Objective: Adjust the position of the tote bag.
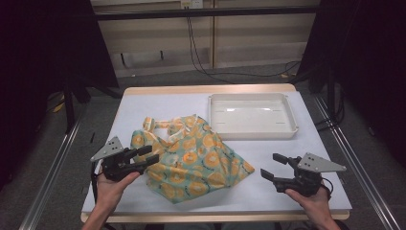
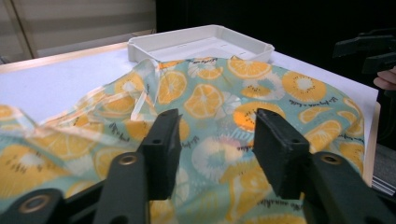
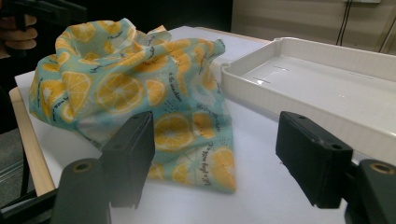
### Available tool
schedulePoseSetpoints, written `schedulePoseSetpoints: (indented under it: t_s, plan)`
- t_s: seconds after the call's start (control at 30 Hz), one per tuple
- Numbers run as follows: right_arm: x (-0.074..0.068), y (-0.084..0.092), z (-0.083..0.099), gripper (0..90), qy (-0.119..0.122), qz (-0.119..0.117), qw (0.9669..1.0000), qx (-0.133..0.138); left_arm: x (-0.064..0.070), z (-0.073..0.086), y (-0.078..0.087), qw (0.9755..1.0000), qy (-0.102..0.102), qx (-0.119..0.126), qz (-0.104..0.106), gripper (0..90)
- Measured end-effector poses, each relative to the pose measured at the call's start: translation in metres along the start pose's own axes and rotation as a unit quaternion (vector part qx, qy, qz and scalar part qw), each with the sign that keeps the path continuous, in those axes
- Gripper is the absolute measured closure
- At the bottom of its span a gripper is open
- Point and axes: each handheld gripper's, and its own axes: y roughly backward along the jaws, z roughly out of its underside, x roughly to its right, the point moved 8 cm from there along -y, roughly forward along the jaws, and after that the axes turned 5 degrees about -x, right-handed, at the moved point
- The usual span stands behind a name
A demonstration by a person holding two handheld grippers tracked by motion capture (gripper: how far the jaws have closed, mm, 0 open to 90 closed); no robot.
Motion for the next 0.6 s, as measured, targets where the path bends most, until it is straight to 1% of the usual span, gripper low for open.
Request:
schedulePoseSetpoints:
  t_s: [0.03, 0.07, 0.1, 0.13, 0.17, 0.2, 0.23, 0.27, 0.3, 0.33, 0.37, 0.4, 0.47, 0.5, 0.53, 0.57, 0.6]
  plan:
    - [0.000, 0.000, 0.000, 28.1, 0.000, 0.000, 1.0000, 0.000, 0.000, 0.000, 0.000, 1.0000, 0.000, 0.000, 0.000, 54.1]
    - [-0.002, -0.001, 0.000, 28.1, 0.005, -0.002, 1.0000, -0.004, -0.002, -0.002, -0.004, 0.9999, -0.006, -0.008, -0.002, 54.6]
    - [-0.002, -0.001, 0.000, 28.1, 0.005, -0.002, 1.0000, -0.004, -0.002, -0.002, -0.004, 0.9999, -0.006, -0.008, -0.002, 55.3]
    - [-0.005, -0.002, 0.000, 28.1, 0.008, -0.005, 1.0000, -0.001, -0.003, -0.004, -0.009, 0.9999, -0.006, -0.008, 0.005, 56.7]
    - [-0.005, -0.002, 0.000, 28.1, 0.008, -0.005, 1.0000, -0.001, -0.003, -0.004, -0.009, 0.9999, -0.006, -0.008, 0.005, 57.1]
    - [-0.006, -0.002, -0.001, 28.1, 0.010, -0.006, 0.9999, -0.002, -0.008, -0.006, -0.013, 0.9999, -0.007, -0.011, 0.001, 58.3]
    - [-0.006, -0.002, -0.001, 28.1, 0.010, -0.006, 0.9999, -0.002, -0.008, -0.006, -0.013, 0.9999, -0.007, -0.011, 0.001, 61.0]
    - [-0.006, -0.003, -0.001, 28.0, 0.012, -0.006, 0.9999, -0.002, -0.014, -0.010, -0.017, 0.9999, 0.001, -0.012, -0.006, 63.6]
    - [-0.006, -0.003, -0.001, 28.0, 0.012, -0.006, 0.9999, -0.002, -0.014, -0.010, -0.017, 0.9999, 0.001, -0.012, -0.006, 66.7]
    - [-0.006, -0.003, -0.001, 27.5, 0.010, -0.009, 0.9999, -0.001, -0.020, -0.013, -0.022, 0.9998, 0.005, -0.019, -0.001, 68.7]
    - [-0.005, -0.003, -0.001, 27.5, 0.010, -0.008, 0.9999, -0.001, -0.022, -0.015, -0.025, 0.9997, 0.004, -0.022, -0.005, 69.1]
    - [-0.005, -0.003, -0.001, 27.2, 0.011, -0.009, 0.9999, -0.001, -0.024, -0.017, -0.028, 0.9996, 0.008, -0.026, -0.002, 70.4]
    - [-0.005, -0.004, -0.001, 27.1, 0.009, -0.010, 0.9999, -0.002, -0.025, -0.019, -0.031, 0.9996, 0.006, -0.028, 0.001, 71.0]
    - [-0.004, -0.004, 0.000, 27.1, 0.010, -0.009, 0.9999, -0.002, -0.029, -0.020, -0.039, 0.9993, 0.001, -0.037, -0.003, 70.7]
    - [-0.005, -0.004, 0.000, 27.1, 0.008, -0.010, 0.9999, -0.003, -0.031, -0.020, -0.043, 0.9992, 0.003, -0.039, -0.003, 70.3]
    - [-0.005, -0.004, 0.000, 27.1, 0.008, -0.010, 0.9999, -0.003, -0.031, -0.020, -0.043, 0.9992, 0.003, -0.039, -0.003, 69.9]
    - [-0.005, -0.004, 0.000, 27.1, 0.008, -0.010, 0.9999, -0.003, -0.032, -0.020, -0.047, 0.9991, 0.007, -0.042, 0.002, 69.9]
